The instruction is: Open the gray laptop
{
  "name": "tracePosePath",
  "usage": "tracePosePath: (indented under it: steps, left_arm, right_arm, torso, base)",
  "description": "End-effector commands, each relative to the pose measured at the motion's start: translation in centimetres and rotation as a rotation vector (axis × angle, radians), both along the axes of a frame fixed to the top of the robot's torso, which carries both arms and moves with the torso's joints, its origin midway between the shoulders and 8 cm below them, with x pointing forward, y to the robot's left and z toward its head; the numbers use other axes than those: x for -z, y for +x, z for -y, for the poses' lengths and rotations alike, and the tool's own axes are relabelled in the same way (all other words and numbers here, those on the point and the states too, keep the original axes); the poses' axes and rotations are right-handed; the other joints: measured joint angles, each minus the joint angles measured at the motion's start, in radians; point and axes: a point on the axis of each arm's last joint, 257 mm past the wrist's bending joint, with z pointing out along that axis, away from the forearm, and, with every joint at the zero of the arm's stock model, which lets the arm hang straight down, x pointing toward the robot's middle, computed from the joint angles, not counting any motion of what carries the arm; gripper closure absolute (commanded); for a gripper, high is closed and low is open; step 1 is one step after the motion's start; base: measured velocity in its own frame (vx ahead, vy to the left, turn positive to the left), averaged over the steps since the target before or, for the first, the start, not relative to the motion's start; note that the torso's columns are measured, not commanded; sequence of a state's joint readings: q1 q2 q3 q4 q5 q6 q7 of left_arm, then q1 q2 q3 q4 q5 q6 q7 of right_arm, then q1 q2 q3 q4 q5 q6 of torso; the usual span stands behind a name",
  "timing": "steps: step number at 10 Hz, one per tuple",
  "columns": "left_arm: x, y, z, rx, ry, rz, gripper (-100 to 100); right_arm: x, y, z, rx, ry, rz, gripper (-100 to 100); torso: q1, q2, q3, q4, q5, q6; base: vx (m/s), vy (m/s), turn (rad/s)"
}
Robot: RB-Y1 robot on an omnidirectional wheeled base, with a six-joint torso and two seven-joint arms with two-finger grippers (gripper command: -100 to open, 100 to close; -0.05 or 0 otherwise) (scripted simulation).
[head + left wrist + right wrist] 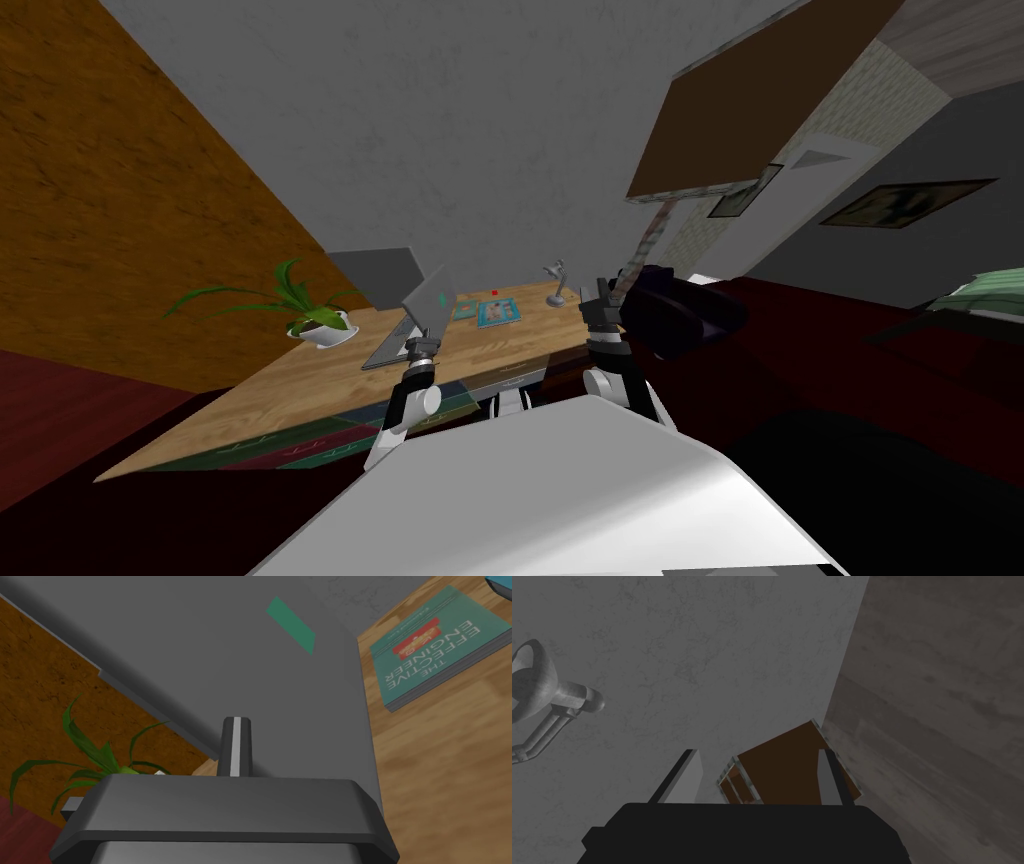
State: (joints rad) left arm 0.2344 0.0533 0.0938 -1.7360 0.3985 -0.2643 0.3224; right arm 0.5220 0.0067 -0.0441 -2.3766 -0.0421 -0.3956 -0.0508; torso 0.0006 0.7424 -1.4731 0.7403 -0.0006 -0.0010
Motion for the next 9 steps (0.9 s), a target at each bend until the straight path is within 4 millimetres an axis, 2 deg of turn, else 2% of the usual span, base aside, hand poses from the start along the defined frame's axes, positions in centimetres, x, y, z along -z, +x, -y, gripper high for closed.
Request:
tracePosePath:
  steps: [1, 4, 9]
  left_arm:
    - [0.6, -0.3, -0.9, 0.005, 0.026, -0.03, -100]
    - [3.0, -1.4, -2.2, 0.005, 0.023, -0.112, -100]
    - [7.1, -3.5, -3.4, -0.003, -0.037, -0.237, -100]
  right_arm:
    - [0.0, 0.0, 0.0, 0.0, 0.0, 0.0, 0]
    - [0.0, 0.0, 0.0, 0.0, 0.0, 0.0, 0]
    - [0.0, 0.0, 0.0, 0.0, 0.0, 0.0, 0]
  torso:
    - [-0.001, 0.001, 0.0, -0.001, 0.0, 0.001]
    - [0.0, -0.004, -0.003, -0.002, 0.001, 0.001]
    - [-0.001, -0.005, -0.003, -0.002, 0.0, 0.001]
  base:
    - [-0.191, -0.045, -0.006]
    - [-0.193, -0.043, -0.036]
    - [-0.141, -0.032, -0.023]
